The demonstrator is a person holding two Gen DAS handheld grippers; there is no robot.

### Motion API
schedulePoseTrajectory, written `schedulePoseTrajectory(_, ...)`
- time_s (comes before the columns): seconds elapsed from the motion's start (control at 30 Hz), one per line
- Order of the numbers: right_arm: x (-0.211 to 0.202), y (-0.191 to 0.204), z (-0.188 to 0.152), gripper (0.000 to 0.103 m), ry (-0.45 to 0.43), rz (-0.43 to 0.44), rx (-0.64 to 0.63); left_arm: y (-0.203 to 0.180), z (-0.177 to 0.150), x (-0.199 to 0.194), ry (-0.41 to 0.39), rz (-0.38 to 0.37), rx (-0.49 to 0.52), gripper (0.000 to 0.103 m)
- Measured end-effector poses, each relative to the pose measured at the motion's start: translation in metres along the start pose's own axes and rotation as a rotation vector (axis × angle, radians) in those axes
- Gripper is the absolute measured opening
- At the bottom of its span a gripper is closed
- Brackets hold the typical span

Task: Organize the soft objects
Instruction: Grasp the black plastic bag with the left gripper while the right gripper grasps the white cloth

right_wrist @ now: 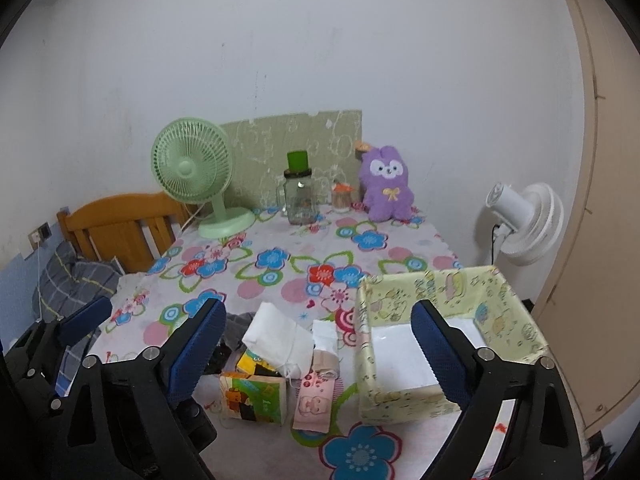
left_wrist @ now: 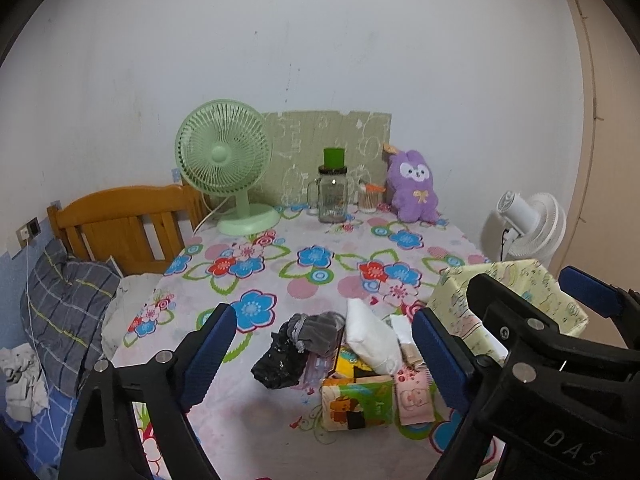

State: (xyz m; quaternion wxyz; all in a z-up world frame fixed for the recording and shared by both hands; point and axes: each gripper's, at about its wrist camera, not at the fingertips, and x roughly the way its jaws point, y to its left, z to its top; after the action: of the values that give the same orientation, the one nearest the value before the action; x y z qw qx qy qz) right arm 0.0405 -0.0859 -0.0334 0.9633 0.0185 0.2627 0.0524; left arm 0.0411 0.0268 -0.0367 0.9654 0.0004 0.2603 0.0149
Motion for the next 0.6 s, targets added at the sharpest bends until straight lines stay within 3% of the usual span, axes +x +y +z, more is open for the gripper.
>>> schedulePoseTrajectory(0.6, 0.074, 0.032, -0.017, 0.089, 0.137, 0.037, -0.029, 0.026, -0.02, 0.062, 0.142, 0.014, -0.016, 0.084)
